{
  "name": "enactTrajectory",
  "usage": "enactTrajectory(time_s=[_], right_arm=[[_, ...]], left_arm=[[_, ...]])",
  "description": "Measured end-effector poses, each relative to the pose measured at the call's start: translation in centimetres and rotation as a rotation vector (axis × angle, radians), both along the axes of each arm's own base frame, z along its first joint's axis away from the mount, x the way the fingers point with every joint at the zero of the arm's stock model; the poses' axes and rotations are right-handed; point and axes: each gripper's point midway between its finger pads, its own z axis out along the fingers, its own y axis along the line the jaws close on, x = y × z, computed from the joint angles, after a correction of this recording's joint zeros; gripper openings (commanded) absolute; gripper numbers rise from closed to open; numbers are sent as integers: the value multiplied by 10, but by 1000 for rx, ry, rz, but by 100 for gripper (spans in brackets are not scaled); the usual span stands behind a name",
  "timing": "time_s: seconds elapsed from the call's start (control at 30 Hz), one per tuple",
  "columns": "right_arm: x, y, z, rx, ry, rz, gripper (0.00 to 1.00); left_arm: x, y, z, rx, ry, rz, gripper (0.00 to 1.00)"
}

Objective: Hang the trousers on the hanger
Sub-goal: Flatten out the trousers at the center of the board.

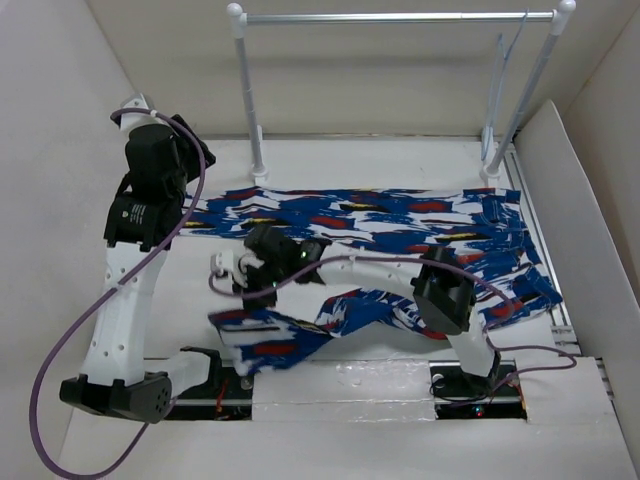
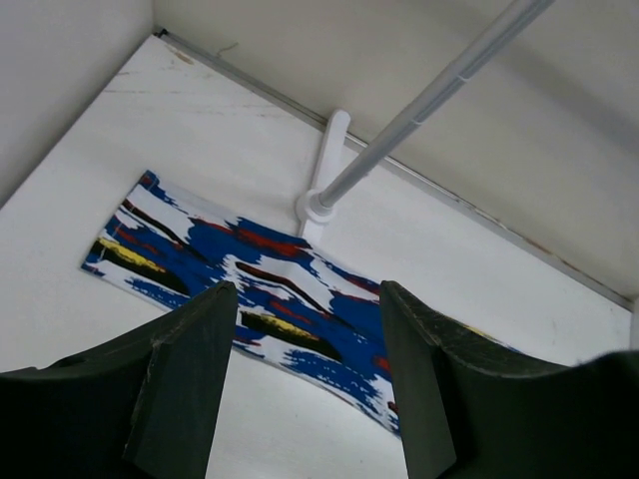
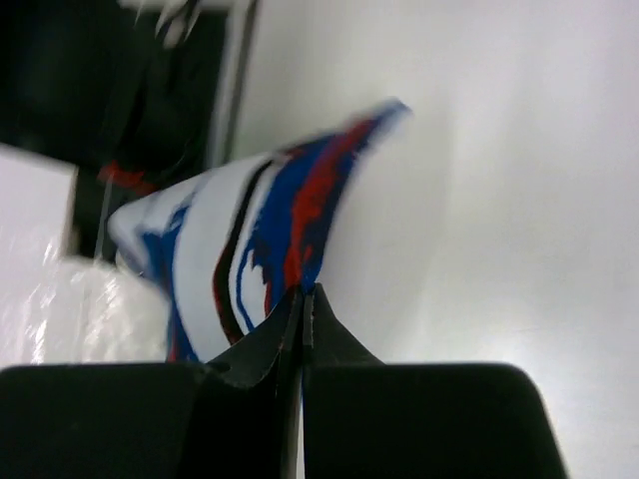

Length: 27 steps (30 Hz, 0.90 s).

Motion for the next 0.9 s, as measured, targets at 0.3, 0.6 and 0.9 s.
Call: enactTrajectory(time_s=[0.3,0.6,0.9], right_arm=[[273,-40,42,168,-94,-440,65],[210,-120,48,78,-44,-501,34],[116,-181,73,169,-73,-516,3]], left_arm=[[21,14,-34,72,102,83,57],[13,16,-139,133,348,72,53],[55,-54,-260,212,632,-121,51]])
